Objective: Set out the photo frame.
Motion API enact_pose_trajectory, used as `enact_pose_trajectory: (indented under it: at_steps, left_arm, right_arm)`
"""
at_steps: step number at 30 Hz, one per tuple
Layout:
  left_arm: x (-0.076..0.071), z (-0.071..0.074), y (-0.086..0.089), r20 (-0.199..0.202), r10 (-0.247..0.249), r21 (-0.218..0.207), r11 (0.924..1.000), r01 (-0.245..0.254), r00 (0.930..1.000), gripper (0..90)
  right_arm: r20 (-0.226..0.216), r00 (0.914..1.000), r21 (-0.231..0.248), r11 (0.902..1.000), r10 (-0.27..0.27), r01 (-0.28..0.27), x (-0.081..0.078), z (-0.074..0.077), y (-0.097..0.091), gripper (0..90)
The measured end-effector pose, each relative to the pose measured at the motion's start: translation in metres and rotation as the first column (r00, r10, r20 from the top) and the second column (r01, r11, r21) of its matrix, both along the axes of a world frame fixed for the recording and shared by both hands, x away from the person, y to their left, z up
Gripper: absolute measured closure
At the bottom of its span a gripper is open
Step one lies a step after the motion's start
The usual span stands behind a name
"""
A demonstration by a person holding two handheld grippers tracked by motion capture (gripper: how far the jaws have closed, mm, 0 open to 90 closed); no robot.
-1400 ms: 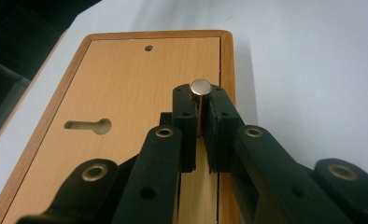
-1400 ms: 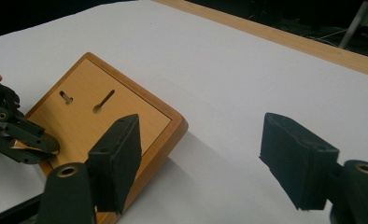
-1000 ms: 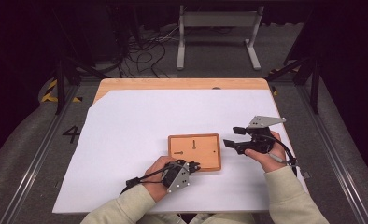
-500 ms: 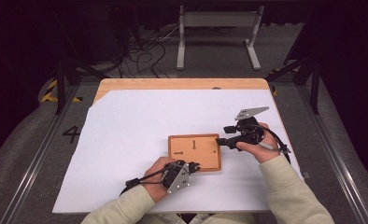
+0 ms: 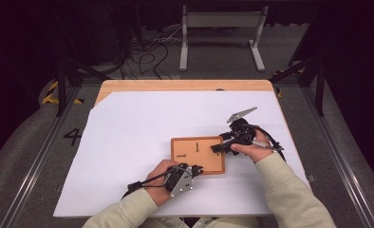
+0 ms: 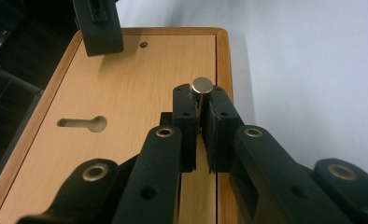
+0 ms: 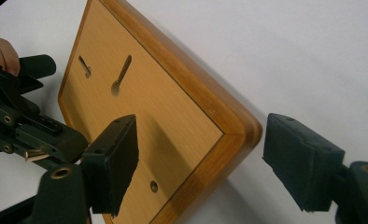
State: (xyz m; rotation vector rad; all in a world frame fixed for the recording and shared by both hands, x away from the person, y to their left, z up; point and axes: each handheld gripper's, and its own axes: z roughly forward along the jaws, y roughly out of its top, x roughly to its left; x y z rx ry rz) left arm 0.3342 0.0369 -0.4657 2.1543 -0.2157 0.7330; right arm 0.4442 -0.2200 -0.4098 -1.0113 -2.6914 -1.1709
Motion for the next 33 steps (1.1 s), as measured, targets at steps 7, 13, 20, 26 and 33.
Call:
enact_pose_trajectory:
  at_steps: [7,13,20,26,33]
  left_arm:
    - [0.000,-0.001,0.000,-0.009,0.002,-0.013,0.9999,-0.002,1.0000,84.1]
    - [0.001,-0.001,0.001,-0.025,-0.001,-0.017,0.9999,0.000,0.9997,84.0]
    - [0.002,0.007,0.011,-0.128,-0.006,-0.042,0.9991,0.001,0.9918,75.5]
    - [0.000,0.019,0.037,-0.226,-0.016,-0.125,0.9920,-0.013,0.9739,64.5]
    - [-0.004,0.027,0.069,-0.287,-0.009,-0.232,0.9709,-0.060,0.9578,55.6]
  right_arm:
    - [-0.054,0.9977,0.005,0.9992,0.040,-0.040,0.005,-0.013,0.011,25.3]
    - [-0.091,0.9945,0.033,0.9983,0.052,-0.049,0.008,-0.015,0.010,29.7]
    - [-0.112,0.9909,0.058,0.9959,0.075,-0.069,0.007,-0.012,0.004,36.8]
    - [-0.066,0.9910,0.052,0.9923,0.116,-0.113,0.001,-0.003,0.001,41.8]
    - [-0.020,0.9887,0.036,0.9884,0.148,-0.148,-0.007,0.005,-0.001,46.1]
